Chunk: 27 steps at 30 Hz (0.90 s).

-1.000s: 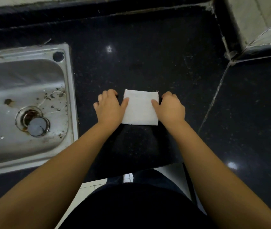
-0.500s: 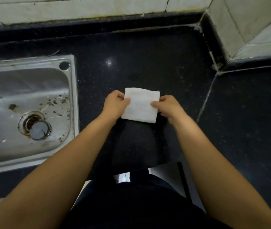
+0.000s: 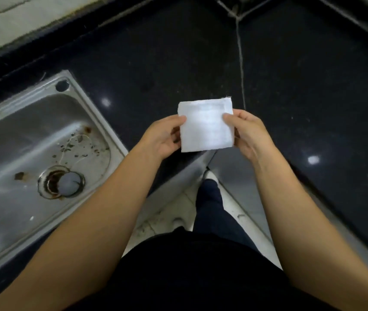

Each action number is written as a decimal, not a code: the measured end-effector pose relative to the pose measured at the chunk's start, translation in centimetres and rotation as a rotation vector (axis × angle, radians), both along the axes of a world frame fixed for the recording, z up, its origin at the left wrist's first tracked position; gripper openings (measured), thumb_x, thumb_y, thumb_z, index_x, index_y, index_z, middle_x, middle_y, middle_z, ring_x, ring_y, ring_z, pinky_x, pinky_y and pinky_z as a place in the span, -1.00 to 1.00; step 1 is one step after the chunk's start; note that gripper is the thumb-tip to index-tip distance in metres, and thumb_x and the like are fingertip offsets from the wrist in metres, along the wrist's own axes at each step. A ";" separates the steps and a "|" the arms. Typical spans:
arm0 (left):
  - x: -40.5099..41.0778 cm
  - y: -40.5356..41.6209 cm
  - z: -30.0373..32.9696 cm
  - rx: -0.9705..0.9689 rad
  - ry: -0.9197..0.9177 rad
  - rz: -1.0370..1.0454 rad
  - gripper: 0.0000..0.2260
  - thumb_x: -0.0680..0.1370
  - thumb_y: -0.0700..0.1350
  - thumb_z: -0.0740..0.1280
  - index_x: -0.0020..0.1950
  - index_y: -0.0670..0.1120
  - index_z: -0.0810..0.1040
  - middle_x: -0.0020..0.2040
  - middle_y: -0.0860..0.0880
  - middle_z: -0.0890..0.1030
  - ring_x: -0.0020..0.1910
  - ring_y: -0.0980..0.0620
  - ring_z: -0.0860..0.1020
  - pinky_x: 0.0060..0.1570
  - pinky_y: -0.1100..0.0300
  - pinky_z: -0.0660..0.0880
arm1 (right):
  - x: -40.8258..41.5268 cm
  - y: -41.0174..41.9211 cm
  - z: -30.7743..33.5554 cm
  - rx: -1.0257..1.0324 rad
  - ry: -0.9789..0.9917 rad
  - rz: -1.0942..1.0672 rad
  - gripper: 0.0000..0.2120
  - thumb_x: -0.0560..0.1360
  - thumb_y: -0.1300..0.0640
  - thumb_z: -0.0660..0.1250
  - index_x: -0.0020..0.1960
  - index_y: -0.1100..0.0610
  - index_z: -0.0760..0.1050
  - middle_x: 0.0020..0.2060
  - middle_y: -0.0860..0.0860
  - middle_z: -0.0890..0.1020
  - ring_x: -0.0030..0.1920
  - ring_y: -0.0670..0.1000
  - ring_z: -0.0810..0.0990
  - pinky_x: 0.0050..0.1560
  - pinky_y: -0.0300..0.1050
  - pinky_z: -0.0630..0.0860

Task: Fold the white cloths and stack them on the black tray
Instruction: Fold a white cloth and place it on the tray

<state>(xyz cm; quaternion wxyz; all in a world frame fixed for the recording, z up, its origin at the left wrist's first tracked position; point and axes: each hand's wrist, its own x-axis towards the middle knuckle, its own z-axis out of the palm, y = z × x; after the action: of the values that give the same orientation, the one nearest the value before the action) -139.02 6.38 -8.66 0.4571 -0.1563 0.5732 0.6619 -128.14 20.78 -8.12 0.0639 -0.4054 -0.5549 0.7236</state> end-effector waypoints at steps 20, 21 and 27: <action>43.9 8.2 0.9 0.079 0.060 -1.114 -0.89 0.56 -0.27 0.26 -0.11 -0.08 0.52 -0.16 -0.04 0.59 -0.19 0.05 0.56 -0.04 0.14 0.53 | 50.3 -10.4 0.5 -0.040 -0.009 -1.178 -0.91 0.54 0.22 0.26 -0.07 0.09 0.53 -0.14 0.01 0.63 -0.18 -0.02 0.60 -0.30 -0.22 0.52; 47.3 8.0 0.9 0.085 0.061 -1.156 -0.88 0.56 -0.27 0.26 -0.10 -0.09 0.52 -0.16 -0.04 0.58 -0.19 0.05 0.56 -0.04 0.14 0.53 | 53.4 -11.3 0.6 -0.034 -0.006 -1.218 -0.91 0.54 0.23 0.26 -0.07 0.10 0.53 -0.15 0.01 0.63 -0.20 -0.03 0.59 -0.32 -0.23 0.51; 65.6 6.8 1.1 0.101 0.040 -1.363 -0.91 0.57 -0.25 0.25 -0.08 -0.10 0.50 -0.16 -0.03 0.57 -0.20 0.06 0.55 -0.18 0.16 0.56 | 70.6 -15.3 1.2 -0.010 -0.020 -1.404 -0.92 0.54 0.22 0.27 -0.01 0.10 0.53 -0.09 0.01 0.63 -0.14 -0.01 0.60 -0.18 -0.16 0.52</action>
<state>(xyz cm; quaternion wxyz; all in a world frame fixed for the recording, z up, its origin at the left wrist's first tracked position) -73.39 13.15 -7.52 0.7677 0.2733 0.5204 0.2552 -57.55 5.49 -6.97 0.5090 -0.6748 -0.1592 0.5102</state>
